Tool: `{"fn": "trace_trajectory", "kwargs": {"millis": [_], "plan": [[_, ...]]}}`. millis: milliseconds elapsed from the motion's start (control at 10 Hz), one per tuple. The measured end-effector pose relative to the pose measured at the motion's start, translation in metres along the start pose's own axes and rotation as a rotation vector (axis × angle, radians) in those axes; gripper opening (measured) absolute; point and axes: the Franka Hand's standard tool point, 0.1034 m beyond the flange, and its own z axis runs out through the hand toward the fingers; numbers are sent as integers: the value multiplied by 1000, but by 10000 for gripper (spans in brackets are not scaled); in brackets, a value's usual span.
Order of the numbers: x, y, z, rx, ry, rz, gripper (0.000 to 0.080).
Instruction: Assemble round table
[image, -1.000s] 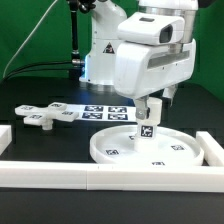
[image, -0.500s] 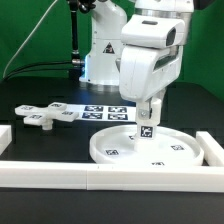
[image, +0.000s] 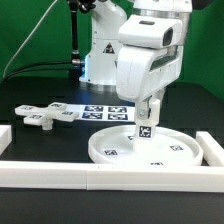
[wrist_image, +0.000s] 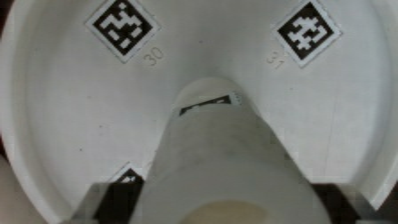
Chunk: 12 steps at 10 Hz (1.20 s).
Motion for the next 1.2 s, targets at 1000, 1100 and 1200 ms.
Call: {"fn": "trace_trajectory", "kwargs": {"millis": [1000,1100,1200], "plan": [[-3,2,0,86,32,1002,409],[-5,4,0,99,39,1111,409],[-6,5,1,106,42,1186,409]]}}
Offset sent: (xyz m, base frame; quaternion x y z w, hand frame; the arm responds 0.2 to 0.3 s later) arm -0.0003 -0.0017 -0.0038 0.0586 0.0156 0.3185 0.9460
